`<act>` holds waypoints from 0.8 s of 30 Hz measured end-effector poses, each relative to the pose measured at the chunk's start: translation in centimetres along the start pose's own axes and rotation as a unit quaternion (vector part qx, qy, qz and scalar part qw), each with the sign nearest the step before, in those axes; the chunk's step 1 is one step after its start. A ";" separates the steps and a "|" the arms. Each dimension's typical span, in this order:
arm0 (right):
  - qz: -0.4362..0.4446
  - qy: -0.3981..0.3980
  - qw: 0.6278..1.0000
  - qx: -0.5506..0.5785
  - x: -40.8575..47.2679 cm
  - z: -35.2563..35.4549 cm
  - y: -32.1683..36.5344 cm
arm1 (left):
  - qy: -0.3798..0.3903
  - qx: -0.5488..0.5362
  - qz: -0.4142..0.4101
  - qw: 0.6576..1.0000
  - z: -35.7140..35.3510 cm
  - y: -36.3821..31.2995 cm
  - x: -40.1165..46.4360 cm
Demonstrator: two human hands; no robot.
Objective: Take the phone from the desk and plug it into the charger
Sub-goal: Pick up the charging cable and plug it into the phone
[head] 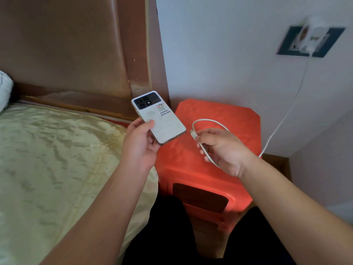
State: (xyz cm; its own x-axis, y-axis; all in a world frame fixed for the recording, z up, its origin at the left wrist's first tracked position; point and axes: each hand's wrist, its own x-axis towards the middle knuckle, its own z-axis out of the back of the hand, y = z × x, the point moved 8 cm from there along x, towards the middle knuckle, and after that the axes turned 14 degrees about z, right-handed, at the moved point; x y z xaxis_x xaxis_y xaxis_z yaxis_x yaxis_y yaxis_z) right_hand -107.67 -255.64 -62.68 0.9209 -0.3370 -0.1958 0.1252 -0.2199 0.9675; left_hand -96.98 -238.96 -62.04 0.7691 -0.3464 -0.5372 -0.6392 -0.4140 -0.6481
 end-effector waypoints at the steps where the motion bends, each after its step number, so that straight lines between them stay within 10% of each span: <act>1: 0.003 0.003 1.000 -0.005 -0.1 0.1 0.2 | -0.001 -0.002 0.002 1.000 -0.2 0.1 0.0; 24: 0.003 0.011 0.998 0.060 -0.8 -1.2 0.5 | 0.020 -0.076 0.030 0.996 -2.9 2.5 0.4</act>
State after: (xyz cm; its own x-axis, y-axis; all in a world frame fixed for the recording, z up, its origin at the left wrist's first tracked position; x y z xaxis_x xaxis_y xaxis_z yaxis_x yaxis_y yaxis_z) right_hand -107.86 -254.38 -61.83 0.9293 -0.3197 -0.1851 0.0758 -0.3255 0.9425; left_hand -98.28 -242.63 -62.32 0.7305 -0.4061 -0.5490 -0.6794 -0.5138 -0.5239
